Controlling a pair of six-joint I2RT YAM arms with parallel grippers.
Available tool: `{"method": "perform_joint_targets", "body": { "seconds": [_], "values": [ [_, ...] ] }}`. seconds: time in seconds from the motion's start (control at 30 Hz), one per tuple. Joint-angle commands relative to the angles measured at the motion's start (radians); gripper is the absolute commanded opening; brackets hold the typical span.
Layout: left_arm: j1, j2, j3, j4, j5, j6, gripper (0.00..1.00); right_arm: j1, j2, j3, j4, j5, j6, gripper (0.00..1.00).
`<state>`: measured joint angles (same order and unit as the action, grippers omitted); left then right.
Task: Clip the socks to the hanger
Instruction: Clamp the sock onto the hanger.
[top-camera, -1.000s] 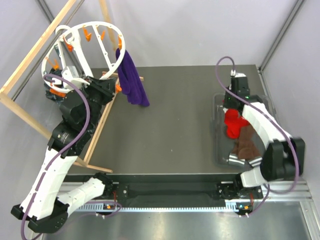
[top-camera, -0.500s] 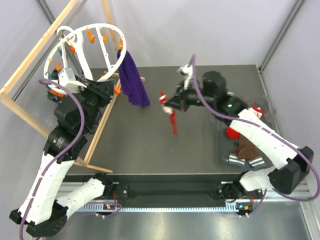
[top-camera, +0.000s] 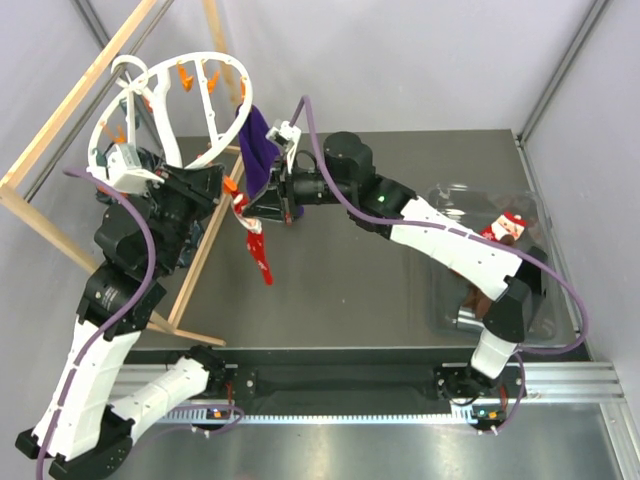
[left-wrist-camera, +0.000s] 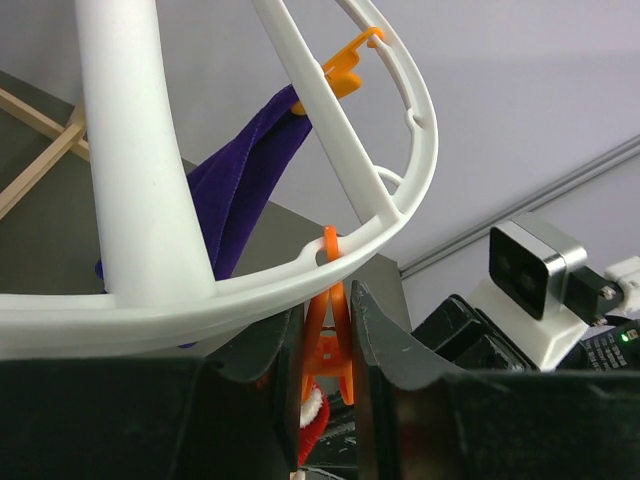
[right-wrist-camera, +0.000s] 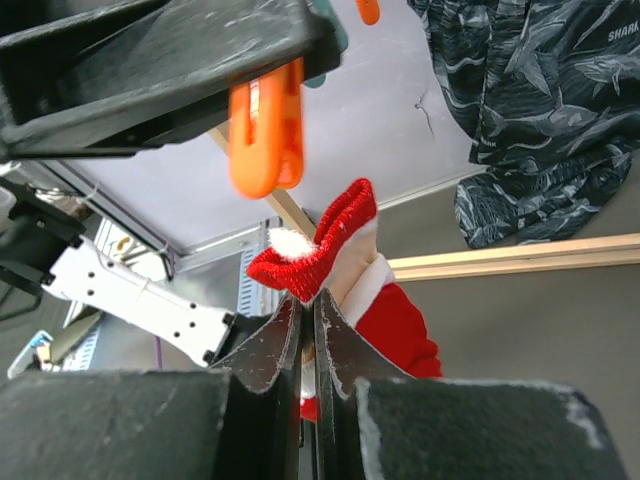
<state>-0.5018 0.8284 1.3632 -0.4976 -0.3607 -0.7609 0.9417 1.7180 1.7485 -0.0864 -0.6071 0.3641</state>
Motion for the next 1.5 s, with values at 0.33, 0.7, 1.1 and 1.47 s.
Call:
{"method": "perform_joint_targets", "body": {
  "seconds": [0.33, 0.7, 1.1, 1.47],
  "values": [
    [-0.004, -0.003, -0.009, -0.021, 0.065, 0.020, 0.00, 0.009, 0.028, 0.066, 0.142, -0.033, 0.116, 0.00],
    [-0.004, 0.006, -0.010, -0.021, 0.088, 0.017, 0.00, 0.009, 0.041, 0.108, 0.126, -0.040, 0.116, 0.00],
    [-0.004, 0.008, -0.012, -0.027, 0.091, 0.012, 0.00, 0.009, 0.075, 0.178, 0.125, -0.060, 0.133, 0.00],
    [-0.004, -0.006, -0.022, -0.019, 0.088, 0.015, 0.36, 0.011, 0.075, 0.164, 0.160, -0.053, 0.156, 0.04]
  ]
}}
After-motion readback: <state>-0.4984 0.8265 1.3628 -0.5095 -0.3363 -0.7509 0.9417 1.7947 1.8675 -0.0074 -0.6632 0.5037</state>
